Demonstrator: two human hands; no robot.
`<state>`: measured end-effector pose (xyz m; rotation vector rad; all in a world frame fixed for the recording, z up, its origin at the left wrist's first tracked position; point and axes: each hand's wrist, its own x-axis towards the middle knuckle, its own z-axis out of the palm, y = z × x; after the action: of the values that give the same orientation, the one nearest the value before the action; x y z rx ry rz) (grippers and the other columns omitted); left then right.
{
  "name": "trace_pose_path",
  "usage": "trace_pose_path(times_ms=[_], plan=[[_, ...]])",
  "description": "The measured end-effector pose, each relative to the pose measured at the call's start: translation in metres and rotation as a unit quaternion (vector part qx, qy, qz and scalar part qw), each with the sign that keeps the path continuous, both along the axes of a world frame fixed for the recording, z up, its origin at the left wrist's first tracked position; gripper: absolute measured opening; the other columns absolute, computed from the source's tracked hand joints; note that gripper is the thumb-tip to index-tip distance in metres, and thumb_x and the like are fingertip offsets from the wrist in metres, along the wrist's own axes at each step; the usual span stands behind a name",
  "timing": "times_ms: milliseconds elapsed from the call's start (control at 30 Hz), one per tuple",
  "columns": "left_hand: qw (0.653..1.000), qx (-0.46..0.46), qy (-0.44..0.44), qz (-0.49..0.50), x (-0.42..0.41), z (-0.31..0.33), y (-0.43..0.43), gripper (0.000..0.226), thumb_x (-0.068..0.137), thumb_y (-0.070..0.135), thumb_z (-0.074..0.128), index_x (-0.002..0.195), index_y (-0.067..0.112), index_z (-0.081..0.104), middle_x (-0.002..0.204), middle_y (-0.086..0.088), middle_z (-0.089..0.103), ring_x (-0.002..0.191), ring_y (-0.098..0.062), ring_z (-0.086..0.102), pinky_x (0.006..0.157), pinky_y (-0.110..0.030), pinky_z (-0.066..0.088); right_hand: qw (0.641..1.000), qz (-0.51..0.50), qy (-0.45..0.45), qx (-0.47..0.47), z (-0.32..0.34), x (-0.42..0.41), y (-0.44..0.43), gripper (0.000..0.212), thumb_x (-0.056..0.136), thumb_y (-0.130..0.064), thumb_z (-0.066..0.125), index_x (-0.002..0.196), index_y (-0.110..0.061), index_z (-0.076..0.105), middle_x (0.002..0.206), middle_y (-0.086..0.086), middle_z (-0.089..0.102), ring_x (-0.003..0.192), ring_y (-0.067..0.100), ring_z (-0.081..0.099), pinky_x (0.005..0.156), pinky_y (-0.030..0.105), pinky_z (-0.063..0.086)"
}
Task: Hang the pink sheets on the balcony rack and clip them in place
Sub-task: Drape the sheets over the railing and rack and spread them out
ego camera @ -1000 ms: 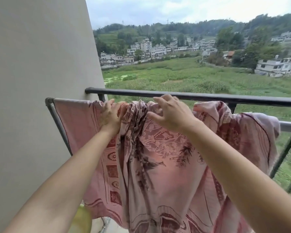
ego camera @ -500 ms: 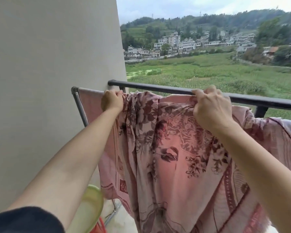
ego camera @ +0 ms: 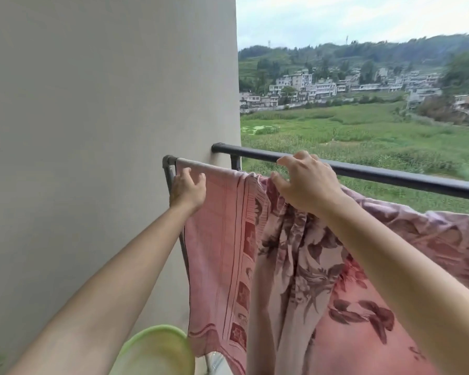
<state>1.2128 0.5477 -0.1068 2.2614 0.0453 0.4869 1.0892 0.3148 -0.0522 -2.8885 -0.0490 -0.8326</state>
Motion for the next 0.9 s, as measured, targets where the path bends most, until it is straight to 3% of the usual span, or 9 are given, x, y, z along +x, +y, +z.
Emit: trace_pose_path(times_ms=[200, 267, 367, 533, 667, 733, 800, 867, 900], plan=[[0.990, -0.117, 0.057, -0.063, 0.085, -0.014, 0.057, 0.084, 0.082, 0.070, 0.033, 0.139, 0.009, 0.037, 0.142, -0.013, 0.050, 0.125, -0.035, 0.050, 0.105, -0.048, 0.040, 0.991, -0.022, 0.135, -0.004, 0.009, 0.101, 0.065, 0.043, 0.100, -0.046, 0.036, 0.122, -0.019, 0.061, 0.125, 0.008, 0.063, 0.112, 0.027, 0.058, 0.088, 0.041, 0.049], [0.990, -0.105, 0.048, -0.084, 0.103, -0.015, 0.064, 0.070, 0.092, 0.067, 0.032, 0.135, 0.012, 0.041, 0.133, -0.005, 0.056, 0.118, -0.029, 0.055, 0.096, -0.040, 0.045, 0.984, -0.024, 0.172, 0.027, 0.007, 0.126, 0.081, 0.040, 0.101, -0.042, 0.033, 0.112, -0.017, 0.064, 0.122, 0.009, 0.064, 0.108, 0.027, 0.058, 0.086, 0.039, 0.047], [0.993, -0.077, -0.036, -0.082, 0.120, -0.019, 0.071, 0.053, 0.096, 0.061, 0.038, 0.100, 0.012, 0.056, 0.087, 0.002, 0.064, 0.083, -0.022, 0.061, 0.064, -0.031, 0.042, 0.977, -0.021, 0.209, 0.044, 0.006, 0.155, 0.096, 0.042, 0.102, -0.038, 0.033, 0.103, -0.013, 0.066, 0.117, 0.010, 0.065, 0.102, 0.027, 0.059, 0.089, 0.040, 0.050], [0.972, -0.143, -0.167, -0.078, 0.136, 0.001, 0.086, 0.032, 0.099, 0.035, 0.051, 0.081, 0.009, 0.057, 0.066, 0.009, 0.053, 0.064, -0.010, 0.051, 0.065, -0.031, 0.043, 0.966, 0.020, 0.256, -0.013, 0.021, 0.198, 0.113, 0.036, 0.102, -0.027, 0.037, 0.094, -0.007, 0.067, 0.107, 0.007, 0.067, 0.096, 0.024, 0.062, 0.080, 0.033, 0.049], [0.937, -0.247, -0.209, -0.133, 0.132, 0.063, 0.097, 0.024, 0.099, 0.026, 0.052, 0.080, 0.013, 0.059, 0.067, 0.007, 0.048, 0.057, 0.002, 0.040, 0.058, -0.016, 0.036, 0.977, 0.080, 0.190, 0.044, 0.031, 0.229, 0.130, 0.029, 0.099, -0.022, 0.044, 0.100, -0.007, 0.068, 0.105, 0.008, 0.071, 0.097, 0.026, 0.065, 0.087, 0.037, 0.052], [0.919, -0.271, -0.238, -0.160, 0.122, 0.093, 0.098, 0.021, 0.098, 0.024, 0.053, 0.080, 0.017, 0.060, 0.067, 0.011, 0.048, 0.060, 0.002, 0.041, 0.060, -0.015, 0.037, 0.967, 0.148, 0.165, 0.128, 0.042, 0.231, 0.144, 0.029, 0.099, -0.017, 0.049, 0.121, -0.013, 0.066, 0.120, 0.003, 0.068, 0.107, 0.021, 0.063, 0.091, 0.025, 0.051], [0.908, -0.273, -0.264, -0.179, 0.114, 0.113, 0.098, 0.020, 0.098, 0.024, 0.054, 0.081, 0.018, 0.063, 0.069, 0.011, 0.051, 0.064, 0.001, 0.044, 0.064, -0.016, 0.039, 0.922, 0.222, 0.231, 0.216, 0.048, 0.237, 0.150, 0.034, 0.098, -0.013, 0.052, 0.132, -0.016, 0.058, 0.122, -0.003, 0.065, 0.101, 0.012, 0.063, 0.079, 0.009, 0.051], [0.903, -0.269, -0.274, -0.193, 0.110, 0.125, 0.099, 0.019, 0.098, 0.024, 0.055, 0.082, 0.020, 0.065, 0.071, 0.010, 0.055, 0.069, -0.001, 0.048, 0.068, -0.017, 0.042, 0.874, 0.211, 0.341, 0.274, 0.047, 0.243, 0.154, 0.037, 0.087, -0.025, 0.064, 0.123, -0.016, 0.061, 0.115, 0.000, 0.066, 0.094, 0.015, 0.069, 0.077, 0.025, 0.060], [0.903, -0.268, -0.272, -0.197, 0.110, 0.127, 0.100, 0.019, 0.097, 0.025, 0.055, 0.082, 0.021, 0.066, 0.071, 0.011, 0.057, 0.069, -0.002, 0.050, 0.070, -0.018, 0.043, 0.872, 0.186, 0.366, 0.265, 0.044, 0.248, 0.155, 0.045, 0.078, -0.032, 0.069, 0.120, -0.016, 0.064, 0.115, 0.004, 0.066, 0.093, 0.020, 0.072, 0.078, 0.037, 0.061]])
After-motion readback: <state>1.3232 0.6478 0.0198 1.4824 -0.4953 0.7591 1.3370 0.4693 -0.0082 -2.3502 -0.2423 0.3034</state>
